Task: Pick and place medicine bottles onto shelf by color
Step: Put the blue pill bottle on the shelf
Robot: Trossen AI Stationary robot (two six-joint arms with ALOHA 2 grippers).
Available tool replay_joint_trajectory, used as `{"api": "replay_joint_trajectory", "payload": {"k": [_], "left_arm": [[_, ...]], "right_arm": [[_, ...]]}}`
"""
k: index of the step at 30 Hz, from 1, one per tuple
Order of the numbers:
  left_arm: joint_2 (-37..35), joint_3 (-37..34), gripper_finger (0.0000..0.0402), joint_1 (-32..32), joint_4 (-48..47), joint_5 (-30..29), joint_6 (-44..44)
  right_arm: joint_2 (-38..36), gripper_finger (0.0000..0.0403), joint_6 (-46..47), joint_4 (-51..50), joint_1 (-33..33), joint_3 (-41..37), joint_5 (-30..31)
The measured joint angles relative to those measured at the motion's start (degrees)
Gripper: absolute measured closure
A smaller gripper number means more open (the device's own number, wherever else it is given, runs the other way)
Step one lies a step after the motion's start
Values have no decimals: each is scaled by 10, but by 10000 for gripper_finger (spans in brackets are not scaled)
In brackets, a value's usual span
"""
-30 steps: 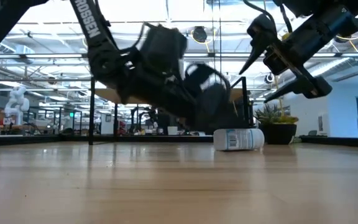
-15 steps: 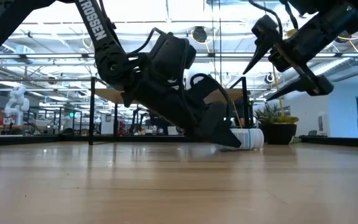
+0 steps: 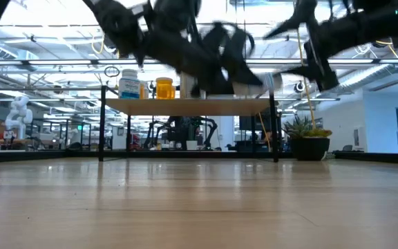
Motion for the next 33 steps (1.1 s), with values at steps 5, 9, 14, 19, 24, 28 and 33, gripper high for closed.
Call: {"api": "replay_joint_trajectory", "payload": {"k": [5, 9, 14, 19, 24, 28, 33], "left_arm": [[-89, 3, 175, -2, -7, -29, 109], [-118, 1, 168, -2, -23, -41, 201], [-135, 3, 169, -2, -27, -86, 245], [-133, 2, 164, -1, -36, -90, 252], [-132, 2, 162, -1, -34, -94, 252], [-133, 2, 161, 0, -34, -81, 247], [-133, 2, 161, 0, -42, -83, 242]], "right_arm": [[-36, 88, -86, 53, -9, -1, 60], [-48, 88, -124, 68, -21, 6, 95], [-28, 88, -204, 75, -21, 49, 92], [21, 88, -254, 56, -25, 98, 63], [73, 88, -263, 32, -27, 129, 45], [98, 92, -250, 38, -31, 138, 44], [99, 146, -257, 39, -31, 142, 50]]}}
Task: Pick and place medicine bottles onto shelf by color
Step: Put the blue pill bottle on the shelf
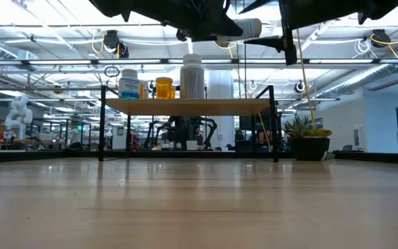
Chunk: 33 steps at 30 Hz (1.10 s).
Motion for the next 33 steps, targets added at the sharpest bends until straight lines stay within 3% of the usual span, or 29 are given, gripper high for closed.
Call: {"api": "replay_joint_trajectory", "payload": {"k": [6, 10, 14, 19, 23, 27, 30, 33], "left_arm": [[0, 0, 160, 0, -6, 2, -11], [0, -1, 141, 5, -18, 35, -54], [-30, 2, 89, 14, -48, 49, -101], [-85, -1, 24, 26, -202, 42, -139], [-147, 1, 7, 29, -309, 39, -155], [-191, 0, 5, 33, -369, 3, -167], [-211, 0, 5, 40, -390, -18, -166], [-217, 0, 5, 46, -415, -20, -179]], "right_arm": [[0, 241, -9, -11, -4, 0, -6], [0, 243, -40, -39, -6, 7, -7], [1, 242, -113, -177, -23, 82, -18], [16, 237, -284, -403, -81, 244, -52], [65, 237, -505, -540, -157, 359, -90], [150, 235, -703, -588, -249, 439, -195], [221, 234, -792, -587, -303, 482, -284], [286, 233, -851, -593, -338, 520, -332]]}}
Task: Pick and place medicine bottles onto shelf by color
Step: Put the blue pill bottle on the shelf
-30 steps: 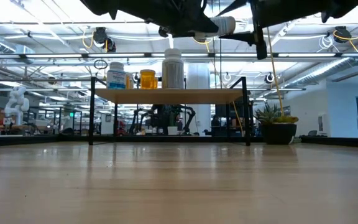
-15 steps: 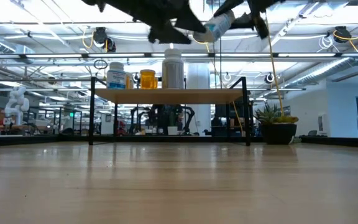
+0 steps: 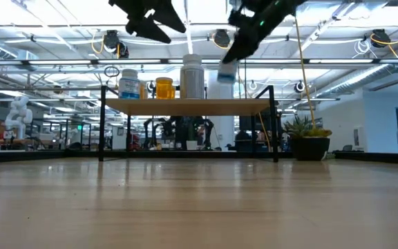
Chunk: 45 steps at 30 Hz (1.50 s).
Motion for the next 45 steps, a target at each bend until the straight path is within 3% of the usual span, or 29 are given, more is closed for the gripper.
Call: {"api": "replay_joint_trajectory", "payload": {"k": [9, 26, 35, 40, 45], "left_arm": [[0, 0, 5, -2, -84, 0, -98], [0, 0, 5, 0, -100, -1, -141], [0, 0, 5, 0, -101, 24, -171], [0, 0, 5, 6, -101, 0, -159], [-18, 0, 5, 9, -125, 8, -159]], "right_arm": [[127, 232, -72, -52, -45, 91, -36], [138, 227, -166, -75, -60, 93, -73], [138, 177, -175, -75, -59, 93, -77], [138, 130, -131, -52, -59, 93, -76], [117, 100, -100, -39, -50, 93, -29]]}}
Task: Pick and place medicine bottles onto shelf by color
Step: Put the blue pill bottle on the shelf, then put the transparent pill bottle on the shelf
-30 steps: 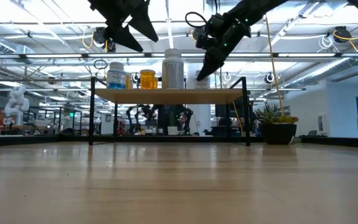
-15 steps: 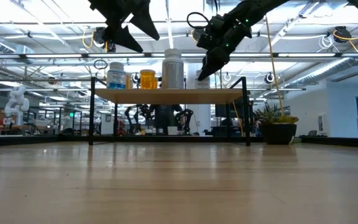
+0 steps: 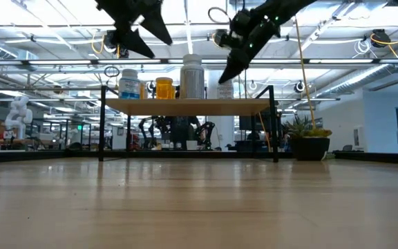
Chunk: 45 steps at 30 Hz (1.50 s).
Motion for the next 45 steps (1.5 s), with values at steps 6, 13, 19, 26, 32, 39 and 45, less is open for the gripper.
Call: {"api": "replay_joint_trajectory", "payload": {"k": [6, 13, 19, 26, 32, 39, 45], "left_arm": [[-65, 0, 5, -5, -78, 2, -47], [-98, 0, 5, -20, -118, 14, -42], [-98, 0, 5, -72, -234, 48, -116], [-97, -90, 5, -209, -316, 89, -241], [-90, -121, 13, -335, -345, 177, -419], [-85, -118, 77, -520, -288, 209, -472], [-63, -178, 115, -649, -112, 172, -328]], "right_arm": [[-76, 102, 55, 1, 39, 0, 71], [-153, 103, 161, -3, 153, 0, 119], [-160, 103, 274, 16, 310, 0, 194], [-118, 103, 378, 113, 452, -25, 235], [-82, 103, 470, 329, 508, -129, 236], [-52, 103, 526, 492, 534, -215, 251], [-45, 103, 531, 510, 543, -236, 284]]}}
